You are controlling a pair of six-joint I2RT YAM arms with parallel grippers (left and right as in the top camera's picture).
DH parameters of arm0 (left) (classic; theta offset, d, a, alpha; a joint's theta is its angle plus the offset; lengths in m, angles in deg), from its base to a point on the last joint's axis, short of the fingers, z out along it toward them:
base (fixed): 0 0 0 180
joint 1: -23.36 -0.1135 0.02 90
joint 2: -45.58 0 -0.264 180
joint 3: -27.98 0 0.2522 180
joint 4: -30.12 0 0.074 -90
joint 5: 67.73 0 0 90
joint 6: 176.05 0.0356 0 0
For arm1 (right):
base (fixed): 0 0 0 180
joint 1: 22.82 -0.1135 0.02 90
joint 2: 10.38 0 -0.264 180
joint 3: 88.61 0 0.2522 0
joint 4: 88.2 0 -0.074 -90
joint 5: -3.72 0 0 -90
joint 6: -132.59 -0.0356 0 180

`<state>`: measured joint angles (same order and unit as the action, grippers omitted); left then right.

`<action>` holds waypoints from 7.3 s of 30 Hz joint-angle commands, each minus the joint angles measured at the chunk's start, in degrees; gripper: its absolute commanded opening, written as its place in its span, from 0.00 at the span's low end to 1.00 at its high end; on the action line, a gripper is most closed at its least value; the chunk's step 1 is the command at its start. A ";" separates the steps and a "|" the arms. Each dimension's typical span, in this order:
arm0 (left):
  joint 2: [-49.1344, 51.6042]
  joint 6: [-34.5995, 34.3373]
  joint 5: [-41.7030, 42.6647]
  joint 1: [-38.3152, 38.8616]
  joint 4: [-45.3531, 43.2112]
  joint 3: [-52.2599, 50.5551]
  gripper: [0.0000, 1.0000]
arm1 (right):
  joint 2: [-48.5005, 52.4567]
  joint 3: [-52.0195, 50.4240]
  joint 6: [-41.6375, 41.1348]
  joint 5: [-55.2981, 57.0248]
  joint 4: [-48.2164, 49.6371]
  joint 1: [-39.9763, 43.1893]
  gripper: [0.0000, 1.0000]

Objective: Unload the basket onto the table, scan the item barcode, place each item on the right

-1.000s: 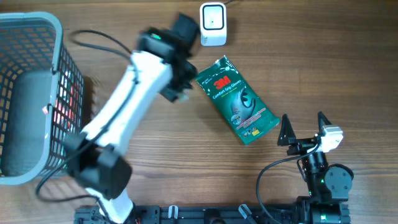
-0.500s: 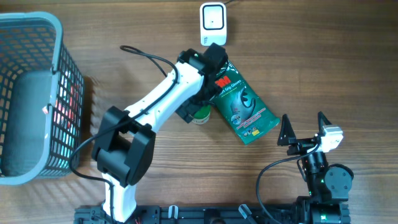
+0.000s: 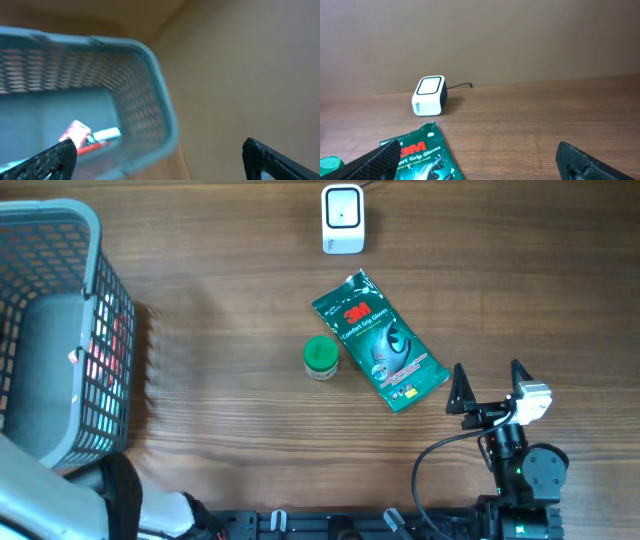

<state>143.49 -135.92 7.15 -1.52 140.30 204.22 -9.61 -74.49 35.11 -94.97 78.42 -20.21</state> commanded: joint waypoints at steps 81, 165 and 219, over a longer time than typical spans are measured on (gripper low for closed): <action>27.54 -5.01 23.54 62.25 -21.84 -36.11 0.83 | 0.37 -0.07 -0.37 0.37 0.20 -0.13 1.00; -19.74 60.02 48.72 19.80 -14.32 -64.43 0.04 | 0.42 -0.07 -0.37 0.37 0.20 -0.13 1.00; -7.61 -32.83 -6.10 -7.17 -24.06 -64.00 1.00 | 0.42 -0.07 -0.39 0.37 0.20 -0.13 1.00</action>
<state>128.21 -157.10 -4.58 -5.26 113.22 140.61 -9.06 -74.49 35.08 -94.97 78.42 -20.28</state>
